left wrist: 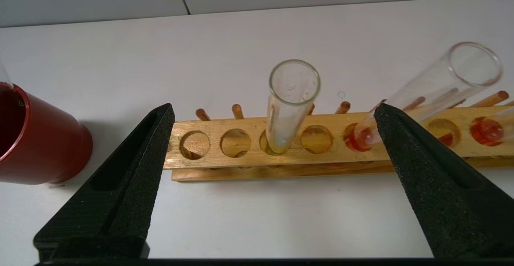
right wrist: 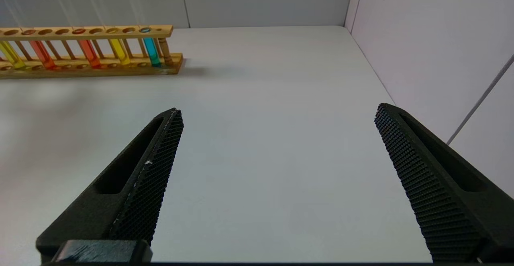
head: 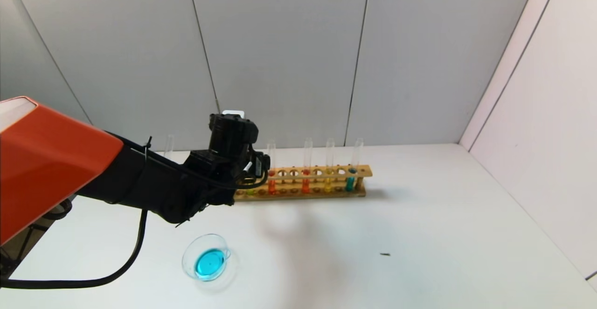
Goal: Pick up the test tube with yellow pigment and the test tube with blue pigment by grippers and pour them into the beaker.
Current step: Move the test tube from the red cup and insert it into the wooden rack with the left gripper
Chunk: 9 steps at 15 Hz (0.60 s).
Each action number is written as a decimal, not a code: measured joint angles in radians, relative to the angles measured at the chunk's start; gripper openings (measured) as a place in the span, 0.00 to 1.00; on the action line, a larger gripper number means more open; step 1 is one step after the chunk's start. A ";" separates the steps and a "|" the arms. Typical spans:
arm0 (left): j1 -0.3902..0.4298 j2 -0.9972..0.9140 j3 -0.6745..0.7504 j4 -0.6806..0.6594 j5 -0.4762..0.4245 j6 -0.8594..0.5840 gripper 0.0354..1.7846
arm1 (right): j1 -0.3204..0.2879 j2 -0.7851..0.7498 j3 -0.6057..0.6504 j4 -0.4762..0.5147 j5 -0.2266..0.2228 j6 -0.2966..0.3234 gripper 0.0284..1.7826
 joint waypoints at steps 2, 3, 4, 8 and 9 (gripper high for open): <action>0.008 0.008 -0.007 0.000 0.000 0.001 0.98 | 0.000 0.000 0.000 0.000 0.000 0.000 0.98; 0.010 0.011 -0.010 -0.001 0.000 0.001 0.98 | 0.000 0.000 0.000 0.000 0.000 0.000 0.98; 0.013 0.015 -0.013 -0.001 -0.001 0.001 0.98 | 0.000 0.000 0.000 0.000 0.000 0.000 0.98; 0.016 0.035 -0.026 -0.002 -0.001 0.000 0.98 | 0.000 0.000 0.000 0.000 0.000 0.000 0.98; 0.021 0.042 -0.029 -0.002 -0.001 0.000 0.98 | 0.000 0.000 0.000 0.000 0.000 0.000 0.98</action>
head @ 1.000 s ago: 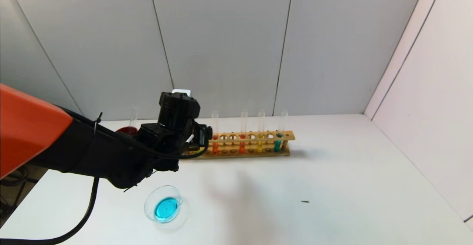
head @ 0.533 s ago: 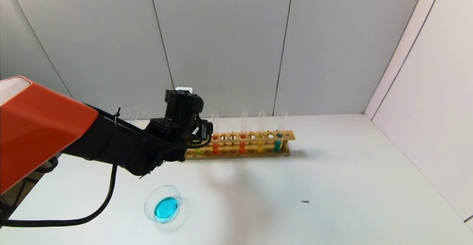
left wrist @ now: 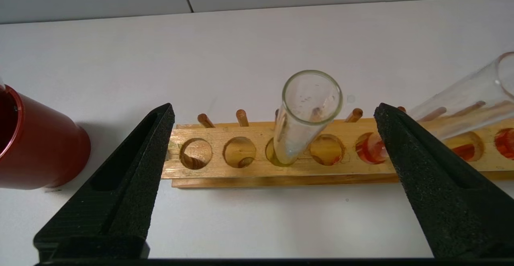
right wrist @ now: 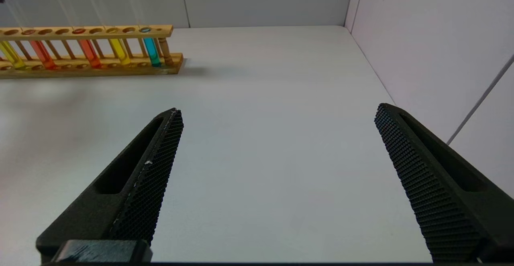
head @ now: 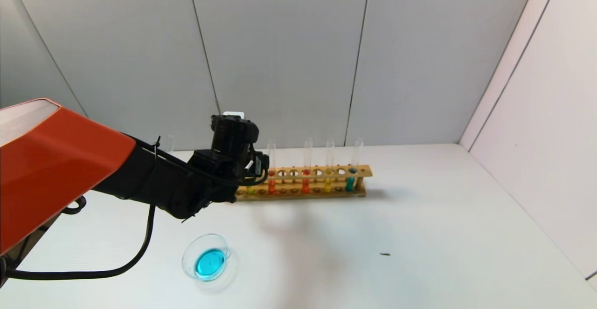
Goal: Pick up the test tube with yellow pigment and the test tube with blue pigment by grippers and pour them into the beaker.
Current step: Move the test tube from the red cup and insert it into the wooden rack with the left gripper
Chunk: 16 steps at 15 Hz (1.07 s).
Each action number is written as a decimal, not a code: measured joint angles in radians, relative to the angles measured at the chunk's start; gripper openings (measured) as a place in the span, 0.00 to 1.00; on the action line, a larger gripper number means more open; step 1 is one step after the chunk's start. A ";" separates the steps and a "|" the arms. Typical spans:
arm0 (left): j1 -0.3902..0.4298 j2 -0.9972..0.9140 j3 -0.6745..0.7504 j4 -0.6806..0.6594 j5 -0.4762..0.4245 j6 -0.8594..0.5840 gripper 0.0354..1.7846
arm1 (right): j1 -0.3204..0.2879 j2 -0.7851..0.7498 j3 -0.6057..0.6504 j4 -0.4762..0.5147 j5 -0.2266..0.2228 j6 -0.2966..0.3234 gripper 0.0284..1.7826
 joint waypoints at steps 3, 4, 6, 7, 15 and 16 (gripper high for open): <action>0.010 0.021 -0.005 -0.002 0.001 -0.006 0.91 | 0.000 0.000 0.000 0.000 0.000 0.000 0.98; 0.011 0.027 -0.007 -0.003 0.001 -0.006 0.85 | 0.000 0.000 0.000 0.000 0.000 0.000 0.98; 0.014 0.037 -0.014 -0.003 0.001 -0.004 0.70 | 0.000 0.000 0.000 0.000 0.000 0.000 0.98; 0.016 0.042 -0.021 -0.003 0.001 -0.002 0.59 | 0.000 0.000 0.000 0.000 0.000 0.000 0.98; 0.021 0.052 -0.038 -0.002 -0.002 0.002 0.16 | 0.000 0.000 0.000 0.000 0.000 0.000 0.98; 0.021 0.051 -0.039 -0.001 0.000 0.002 0.16 | 0.000 0.000 0.000 0.000 0.000 0.000 0.98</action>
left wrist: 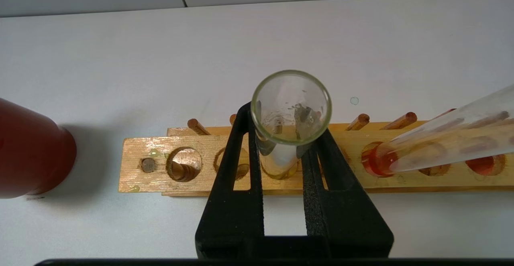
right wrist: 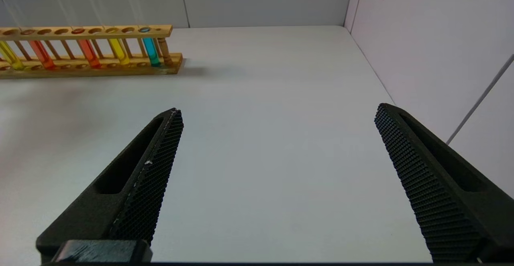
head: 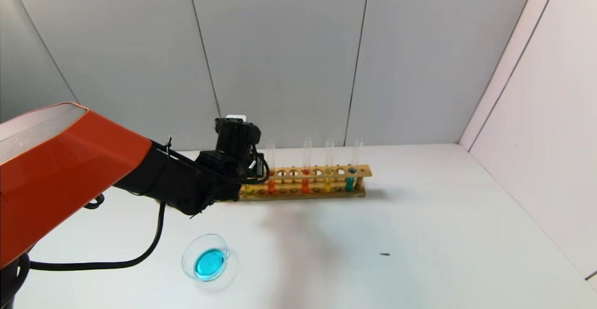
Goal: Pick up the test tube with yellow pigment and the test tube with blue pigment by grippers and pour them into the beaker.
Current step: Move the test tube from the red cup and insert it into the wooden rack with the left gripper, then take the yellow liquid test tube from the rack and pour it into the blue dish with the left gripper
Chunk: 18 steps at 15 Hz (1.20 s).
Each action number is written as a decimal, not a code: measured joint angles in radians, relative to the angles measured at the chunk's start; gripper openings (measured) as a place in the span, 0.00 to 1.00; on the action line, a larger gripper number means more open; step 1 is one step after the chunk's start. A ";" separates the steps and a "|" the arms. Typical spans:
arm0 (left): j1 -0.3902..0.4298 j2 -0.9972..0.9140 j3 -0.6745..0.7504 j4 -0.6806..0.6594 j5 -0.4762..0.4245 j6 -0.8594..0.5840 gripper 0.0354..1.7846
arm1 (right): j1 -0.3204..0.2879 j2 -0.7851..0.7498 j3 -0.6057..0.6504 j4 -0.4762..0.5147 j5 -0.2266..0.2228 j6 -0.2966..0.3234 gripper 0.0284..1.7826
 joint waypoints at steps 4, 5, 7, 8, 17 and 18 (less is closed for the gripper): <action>-0.004 -0.016 -0.005 0.003 0.001 0.014 0.16 | 0.000 0.000 0.000 0.000 0.000 0.000 0.98; -0.007 -0.023 -0.011 0.004 0.002 0.022 0.16 | 0.000 0.000 0.000 0.000 0.000 0.000 0.98; -0.016 -0.042 -0.029 0.013 0.004 0.051 0.16 | 0.000 0.000 0.000 0.000 0.000 0.000 0.98; -0.018 -0.051 -0.037 0.019 0.004 0.059 0.16 | 0.000 0.000 0.000 0.000 0.000 0.000 0.98; -0.020 -0.140 -0.082 0.094 0.017 0.074 0.16 | 0.000 0.000 0.000 0.000 0.000 0.000 0.98; -0.021 -0.147 -0.088 0.096 0.016 0.083 0.16 | 0.000 0.000 0.000 0.000 0.000 0.000 0.98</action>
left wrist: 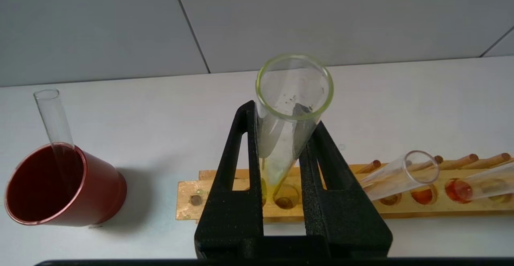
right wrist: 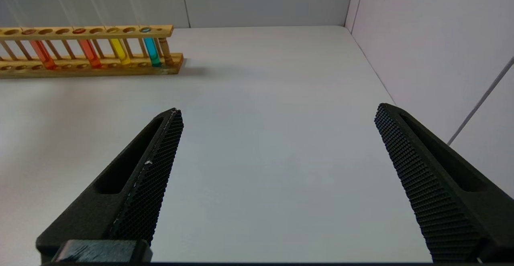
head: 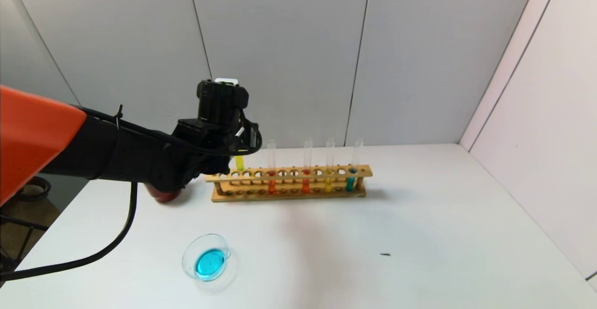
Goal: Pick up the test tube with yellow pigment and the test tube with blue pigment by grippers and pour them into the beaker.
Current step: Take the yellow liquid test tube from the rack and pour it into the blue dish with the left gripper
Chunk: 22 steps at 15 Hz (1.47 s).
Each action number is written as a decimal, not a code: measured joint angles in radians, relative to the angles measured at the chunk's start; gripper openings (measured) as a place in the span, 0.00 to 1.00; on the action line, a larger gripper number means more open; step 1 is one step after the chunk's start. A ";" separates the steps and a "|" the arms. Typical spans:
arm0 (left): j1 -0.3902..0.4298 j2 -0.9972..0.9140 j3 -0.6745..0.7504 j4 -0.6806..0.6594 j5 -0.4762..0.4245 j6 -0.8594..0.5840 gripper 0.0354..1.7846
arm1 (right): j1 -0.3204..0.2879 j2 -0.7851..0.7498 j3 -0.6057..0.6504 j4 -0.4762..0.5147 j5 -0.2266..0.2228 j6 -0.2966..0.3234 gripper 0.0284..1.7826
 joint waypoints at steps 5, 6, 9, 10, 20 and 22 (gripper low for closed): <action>0.001 -0.045 -0.049 0.081 0.010 0.013 0.16 | 0.000 0.000 0.000 0.000 0.000 0.000 0.98; 0.001 -0.061 -0.054 0.111 0.010 0.013 0.16 | 0.000 0.000 0.000 0.000 0.000 0.000 0.98; 0.000 -0.125 -0.045 0.229 0.051 0.011 0.16 | 0.000 0.000 0.000 0.000 0.000 0.000 0.98; -0.001 -0.151 -0.029 0.265 0.066 0.013 0.16 | 0.000 0.000 0.000 0.000 0.000 0.000 0.98; 0.043 -0.370 0.241 0.555 0.069 0.139 0.16 | 0.000 0.000 0.000 0.000 0.000 0.000 0.98; 0.047 -0.380 0.294 0.555 0.070 0.183 0.16 | 0.000 0.000 0.000 0.000 0.000 0.000 0.98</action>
